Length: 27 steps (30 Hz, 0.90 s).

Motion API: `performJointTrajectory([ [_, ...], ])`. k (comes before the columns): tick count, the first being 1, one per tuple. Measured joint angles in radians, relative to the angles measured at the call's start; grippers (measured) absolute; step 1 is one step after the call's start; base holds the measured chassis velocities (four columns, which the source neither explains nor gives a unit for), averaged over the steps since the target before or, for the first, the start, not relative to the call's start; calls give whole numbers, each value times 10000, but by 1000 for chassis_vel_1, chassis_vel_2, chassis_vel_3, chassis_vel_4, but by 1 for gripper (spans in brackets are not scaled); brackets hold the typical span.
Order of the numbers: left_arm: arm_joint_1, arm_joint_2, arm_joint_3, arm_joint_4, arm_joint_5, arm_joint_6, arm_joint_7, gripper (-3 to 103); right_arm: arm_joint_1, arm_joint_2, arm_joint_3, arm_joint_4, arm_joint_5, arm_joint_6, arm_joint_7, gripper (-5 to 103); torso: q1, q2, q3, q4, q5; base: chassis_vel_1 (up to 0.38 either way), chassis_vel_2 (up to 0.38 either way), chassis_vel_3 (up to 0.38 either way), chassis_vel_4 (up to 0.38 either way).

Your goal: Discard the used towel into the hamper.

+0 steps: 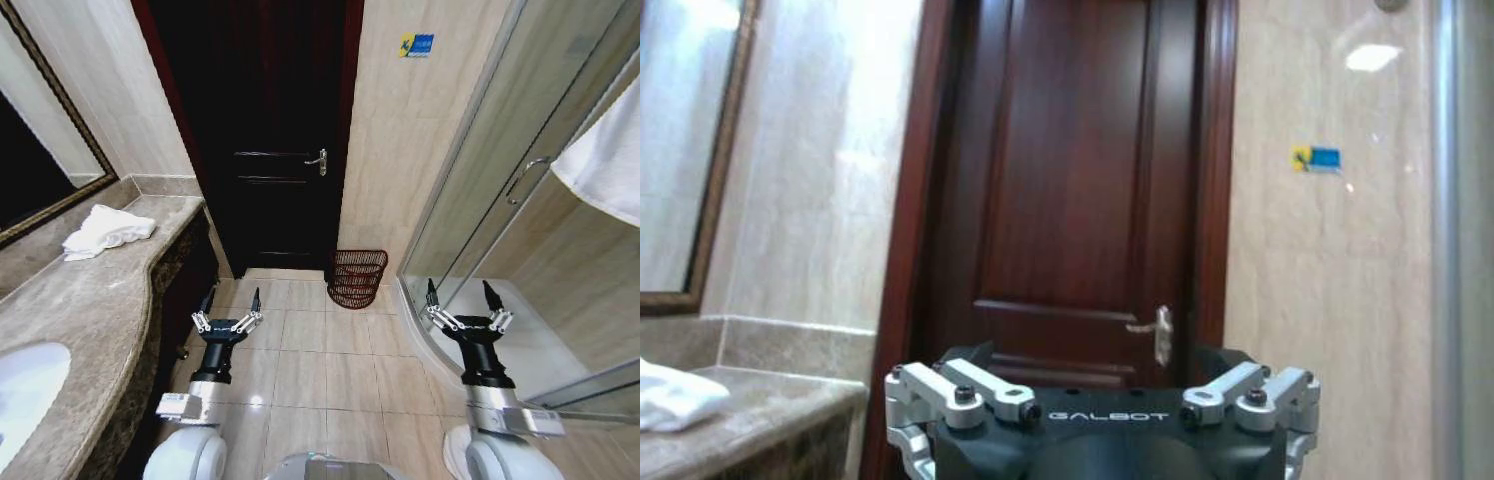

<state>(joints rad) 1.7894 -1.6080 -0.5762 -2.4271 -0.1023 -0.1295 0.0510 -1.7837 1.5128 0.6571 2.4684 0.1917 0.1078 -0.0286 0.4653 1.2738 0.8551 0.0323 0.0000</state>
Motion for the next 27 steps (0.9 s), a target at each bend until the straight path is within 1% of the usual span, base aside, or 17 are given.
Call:
performJointTrajectory([
  [1,-73,0,-121,-91,-126,63,-18,98,-8,-102,-34,53,255,-308,20,100,0,0,0,0,0,0,0,0,0],
  [5,-92,0,-223,-191,-248,158,-77,98,25,-189,16,31,360,-507,-23,100,0,0,0,1,1,0,0,0,0],
  [10,80,0,7,-224,-295,149,-176,98,-20,-73,-54,17,334,-511,-57,100,0,0,0,1,0,0,0,0,0],
  [19,98,0,0,-268,-198,146,-227,98,-82,174,-201,6,129,-464,-99,100,0,0,0,1,0,0,0,0,0],
  [20,111,0,-4,-285,-178,146,-231,97,-94,215,-219,1,99,-453,-102,100,0,0,0,1,0,0,0,0,0],
  [22,127,0,1,-295,-102,130,-220,98,-89,233,-227,-2,94,-453,-102,100,0,0,0,1,0,0,0,0,0],
  [27,163,0,86,-301,-6,46,-198,99,-74,260,-246,12,95,-442,-70,100,0,0,0,1,0,0,0,0,0],
])
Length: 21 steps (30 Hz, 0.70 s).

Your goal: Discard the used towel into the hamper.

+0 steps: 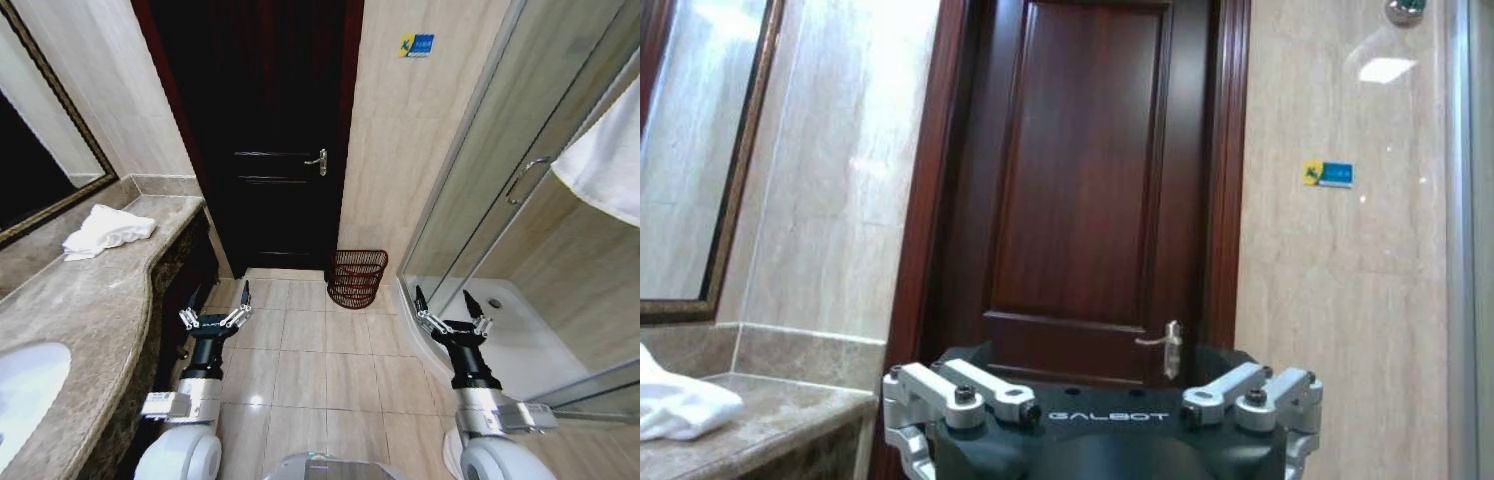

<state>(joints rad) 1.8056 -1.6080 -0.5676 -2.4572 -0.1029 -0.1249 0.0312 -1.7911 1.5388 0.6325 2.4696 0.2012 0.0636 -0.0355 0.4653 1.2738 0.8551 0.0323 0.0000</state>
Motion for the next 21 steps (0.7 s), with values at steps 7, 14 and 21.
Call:
performJointTrajectory([
  [7,-16,0,100,33,50,-156,-70,99,-7,22,53,3,2,140,81,100,0,0,0,0,0,0,0,0,0],
  [14,-11,0,95,27,46,-181,-120,97,-10,52,0,-8,-4,180,29,100,0,0,0,0,0,0,0,0,0],
  [21,-6,0,102,32,58,-201,-115,97,-22,59,-1,-41,-8,268,-53,100,0,0,0,0,0,0,0,0,0],
])
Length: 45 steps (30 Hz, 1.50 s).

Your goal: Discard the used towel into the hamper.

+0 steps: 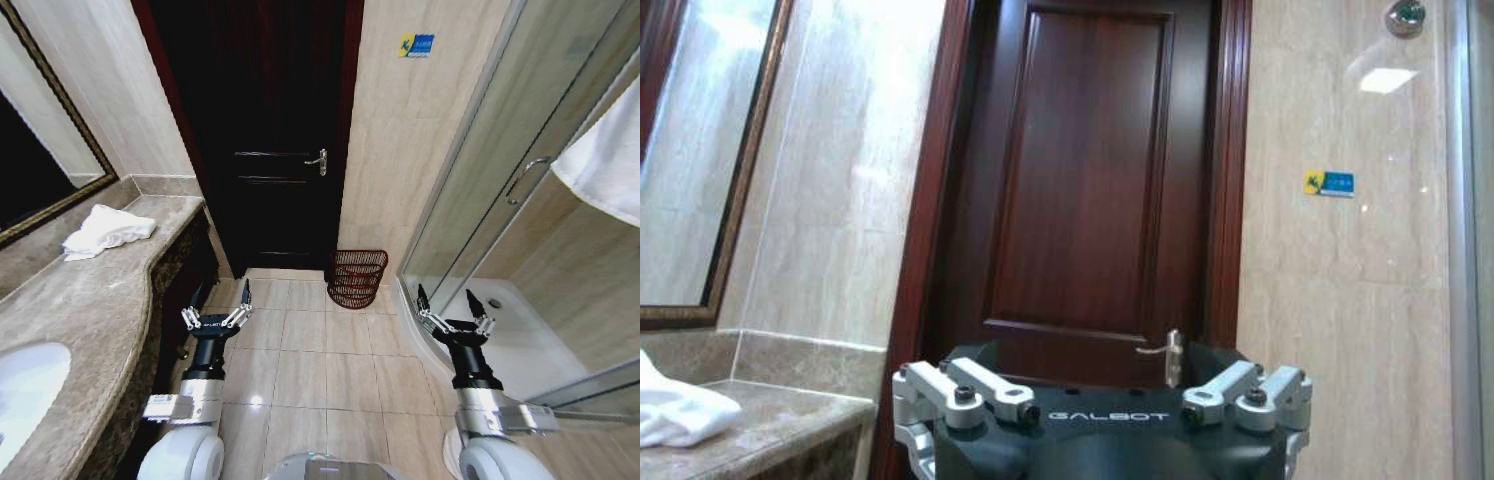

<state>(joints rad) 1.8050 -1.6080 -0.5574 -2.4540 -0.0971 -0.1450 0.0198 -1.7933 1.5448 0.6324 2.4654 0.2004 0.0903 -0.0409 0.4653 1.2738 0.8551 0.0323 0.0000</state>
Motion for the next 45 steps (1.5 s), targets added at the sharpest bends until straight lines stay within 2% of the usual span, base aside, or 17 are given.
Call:
performJointTrajectory([
  [19,68,0,319,413,664,-330,150,97,-198,-20,541,26,337,215,-207,100,1,0,1,0,0,-47,47,50,-51],
  [32,123,0,371,574,987,-436,142,97,-139,-87,448,26,349,187,-227,100,-1,0,0,-1,-1,-69,67,69,-74],
  [34,118,0,358,605,1028,-442,116,94,-116,-89,424,25,335,167,-216,100,-1,0,0,0,2,-87,92,92,-90],
  [45,74,-1,302,778,1253,-707,248,98,-75,-70,373,20,311,168,-187,100,1,0,0,2,2,-148,148,140,-138],
])
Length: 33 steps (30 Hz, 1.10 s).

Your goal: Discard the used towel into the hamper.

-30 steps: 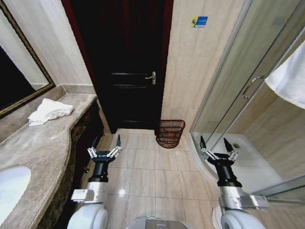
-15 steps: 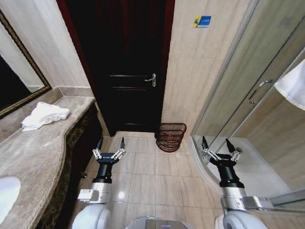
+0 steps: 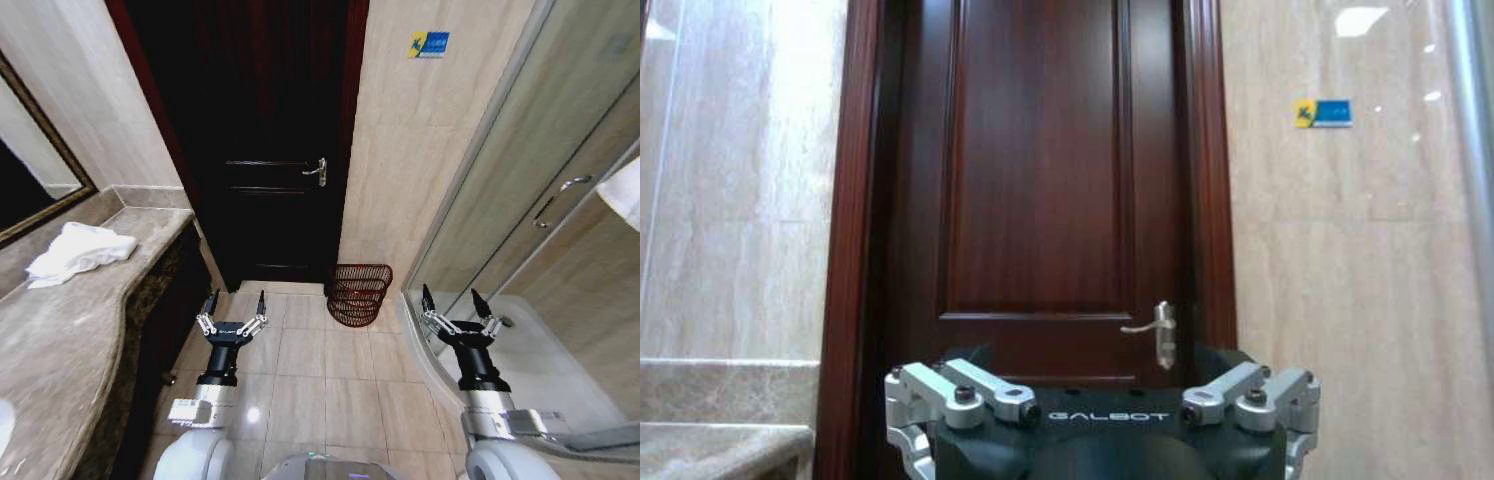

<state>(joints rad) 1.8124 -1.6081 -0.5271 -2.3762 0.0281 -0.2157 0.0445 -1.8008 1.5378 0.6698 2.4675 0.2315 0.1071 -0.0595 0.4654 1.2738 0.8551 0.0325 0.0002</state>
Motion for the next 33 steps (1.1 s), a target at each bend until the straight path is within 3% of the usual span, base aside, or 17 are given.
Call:
performJointTrajectory([
  [8,-25,0,-48,13,61,-58,-23,101,15,28,-18,-23,0,18,0,100,0,0,0,-2,-1,-141,141,132,-153],
  [13,-64,0,-68,21,101,-94,35,96,18,23,-8,-33,5,29,-1,100,0,0,0,0,1,-155,136,150,-126],
  [23,-96,1,-126,183,-75,-561,59,94,13,53,-33,-58,-12,35,-17,100,-1,0,0,-2,-2,-149,140,141,-150],
  [33,-251,0,-134,452,-12,-686,36,94,68,49,-52,-256,-38,398,-55,100,0,0,0,-2,-2,-165,165,173,-163],
])
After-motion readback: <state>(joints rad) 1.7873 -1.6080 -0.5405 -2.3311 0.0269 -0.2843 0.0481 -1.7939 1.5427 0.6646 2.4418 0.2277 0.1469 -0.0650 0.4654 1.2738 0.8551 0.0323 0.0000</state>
